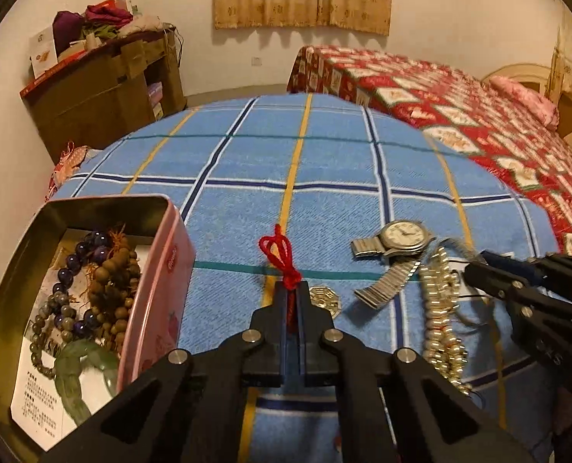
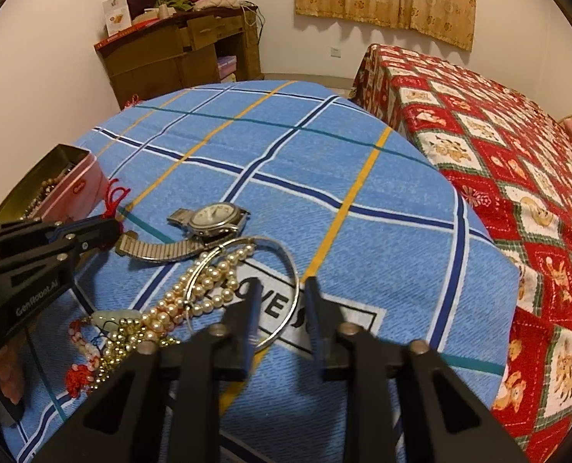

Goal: Organize jewelry
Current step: 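Grasp the red tassel with the left tool while the right tool grasps the silver hoop bangle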

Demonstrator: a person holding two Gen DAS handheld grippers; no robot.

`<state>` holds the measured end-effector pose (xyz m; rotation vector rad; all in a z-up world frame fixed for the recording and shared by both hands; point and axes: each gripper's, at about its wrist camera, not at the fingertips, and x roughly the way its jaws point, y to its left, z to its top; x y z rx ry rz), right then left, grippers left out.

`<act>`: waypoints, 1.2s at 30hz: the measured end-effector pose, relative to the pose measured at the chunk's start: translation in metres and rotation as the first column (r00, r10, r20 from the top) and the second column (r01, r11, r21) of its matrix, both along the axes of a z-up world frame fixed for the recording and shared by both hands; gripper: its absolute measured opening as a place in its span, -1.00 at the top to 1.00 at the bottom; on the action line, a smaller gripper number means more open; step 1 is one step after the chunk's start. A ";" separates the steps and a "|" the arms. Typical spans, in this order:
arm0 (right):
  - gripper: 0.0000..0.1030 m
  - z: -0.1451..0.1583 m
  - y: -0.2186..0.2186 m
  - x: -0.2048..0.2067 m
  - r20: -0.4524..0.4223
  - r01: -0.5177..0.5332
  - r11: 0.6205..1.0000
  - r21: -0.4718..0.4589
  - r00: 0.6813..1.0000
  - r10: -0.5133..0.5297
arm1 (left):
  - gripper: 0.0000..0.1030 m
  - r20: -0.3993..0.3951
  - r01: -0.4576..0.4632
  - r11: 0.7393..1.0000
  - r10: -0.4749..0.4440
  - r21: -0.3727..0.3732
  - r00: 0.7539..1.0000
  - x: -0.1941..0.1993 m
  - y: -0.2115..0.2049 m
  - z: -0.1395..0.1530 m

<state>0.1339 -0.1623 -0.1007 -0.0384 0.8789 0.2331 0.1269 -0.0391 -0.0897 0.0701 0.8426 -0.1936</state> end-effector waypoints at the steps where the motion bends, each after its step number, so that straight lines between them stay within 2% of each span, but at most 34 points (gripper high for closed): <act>1: 0.77 0.000 -0.001 0.000 -0.001 -0.002 1.000 0.008 1.000 0.002 | 0.95 0.016 -0.002 1.000 0.002 0.003 1.000 -0.004 0.000 0.002; 14: 0.84 0.006 -0.007 -0.005 0.038 0.019 0.999 0.049 0.999 -0.021 | 0.96 0.110 -0.016 1.000 0.019 -0.027 0.994 -0.032 0.012 0.023; 15: 0.67 0.006 -0.008 -0.005 0.042 0.025 0.998 0.049 0.999 -0.027 | 0.96 0.115 -0.018 0.999 0.021 -0.028 0.993 -0.033 0.013 0.024; 16: 0.28 0.006 -0.009 -0.005 0.042 0.029 0.998 0.049 0.999 -0.031 | 0.96 0.117 -0.018 0.999 0.022 -0.030 0.993 -0.034 0.013 0.025; 17: 0.14 0.006 -0.008 -0.004 0.041 0.027 0.998 0.049 0.999 -0.029 | 0.96 0.118 -0.018 0.999 0.021 -0.032 0.993 -0.034 0.013 0.025; 18: 0.12 0.006 -0.007 -0.003 0.037 0.027 0.999 0.043 0.999 -0.028 | 0.96 0.119 -0.017 0.999 0.020 -0.030 0.993 -0.034 0.013 0.025; 25: 0.32 -0.001 0.013 0.003 0.000 -0.026 0.997 -0.070 1.000 0.026 | 0.96 0.114 -0.008 0.999 0.012 -0.034 0.993 -0.035 0.010 0.023; 26: 0.45 -0.001 0.016 0.002 0.004 -0.041 0.996 -0.083 0.999 0.041 | 0.96 0.114 -0.008 0.999 0.012 -0.035 0.993 -0.036 0.010 0.023; 27: 0.75 -0.001 0.017 0.000 0.009 -0.046 0.994 -0.095 0.999 0.047 | 0.96 0.115 -0.008 0.999 0.012 -0.037 0.993 -0.036 0.010 0.023; 28: 0.83 -0.001 0.018 -0.002 0.014 -0.052 0.993 -0.103 0.998 0.053 | 0.96 0.117 -0.007 0.999 0.011 -0.038 0.993 -0.037 0.011 0.024; 31: 0.91 0.002 0.013 -0.007 0.038 -0.047 0.996 -0.076 0.998 0.050 | 0.96 0.129 -0.004 0.999 0.010 -0.044 0.992 -0.041 0.013 0.029; 36: 0.90 0.010 0.001 -0.018 0.089 -0.010 1.000 -0.006 0.996 0.010 | 0.96 0.154 0.002 0.998 0.007 -0.058 0.988 -0.048 0.016 0.039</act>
